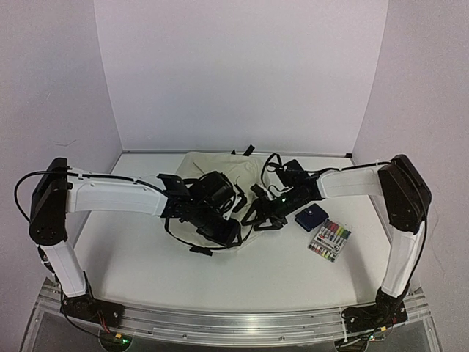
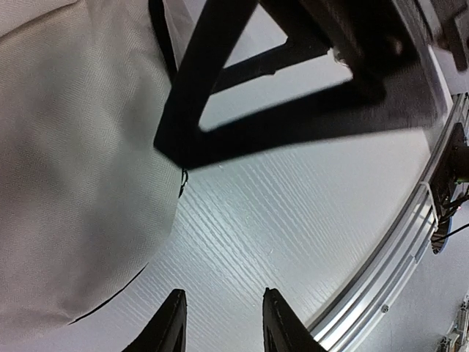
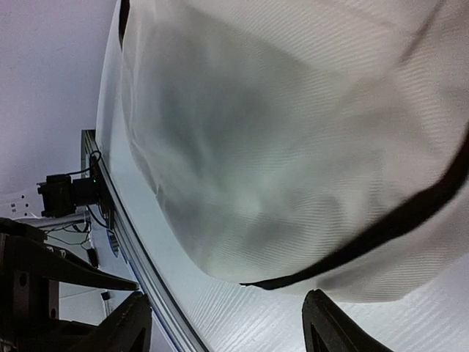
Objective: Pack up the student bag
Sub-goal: Zip the student bag at the center of the board.
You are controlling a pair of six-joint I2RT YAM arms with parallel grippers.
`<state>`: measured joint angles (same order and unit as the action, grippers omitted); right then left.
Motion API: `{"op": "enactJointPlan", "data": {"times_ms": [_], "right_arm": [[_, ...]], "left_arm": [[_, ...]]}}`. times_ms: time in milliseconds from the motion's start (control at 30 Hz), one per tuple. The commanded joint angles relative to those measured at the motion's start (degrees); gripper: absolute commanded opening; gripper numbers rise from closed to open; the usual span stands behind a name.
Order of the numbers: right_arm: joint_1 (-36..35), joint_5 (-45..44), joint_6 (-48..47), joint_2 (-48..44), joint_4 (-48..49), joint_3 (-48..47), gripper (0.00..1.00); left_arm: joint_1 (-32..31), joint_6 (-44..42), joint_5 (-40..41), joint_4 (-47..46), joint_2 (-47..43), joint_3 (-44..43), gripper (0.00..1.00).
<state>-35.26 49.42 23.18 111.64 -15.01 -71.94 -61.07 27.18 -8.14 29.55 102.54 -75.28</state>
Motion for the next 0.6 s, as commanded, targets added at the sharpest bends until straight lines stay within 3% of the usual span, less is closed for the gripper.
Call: {"op": "enactJointPlan", "data": {"times_ms": [0,233,400,567], "right_arm": [[-1.96,-0.11,-0.96,3.06,0.42,-0.15,0.7],[-2.1,-2.36,-0.08,7.12,0.49,-2.72,0.6],[-2.04,-2.6,-0.04,6.66,0.42,-2.47,0.59],[-2.02,-4.02,-1.48,5.06,0.42,-1.01,0.62]], "left_arm": [[-0.23,2.44,-3.28,-1.15,0.87,1.37,0.37],[0.17,4.49,-1.81,-2.93,4.85,2.64,0.43],[0.8,4.59,-4.23,-4.37,8.08,0.33,0.44],[1.67,5.71,-1.82,-5.47,8.93,1.01,0.57]]}}
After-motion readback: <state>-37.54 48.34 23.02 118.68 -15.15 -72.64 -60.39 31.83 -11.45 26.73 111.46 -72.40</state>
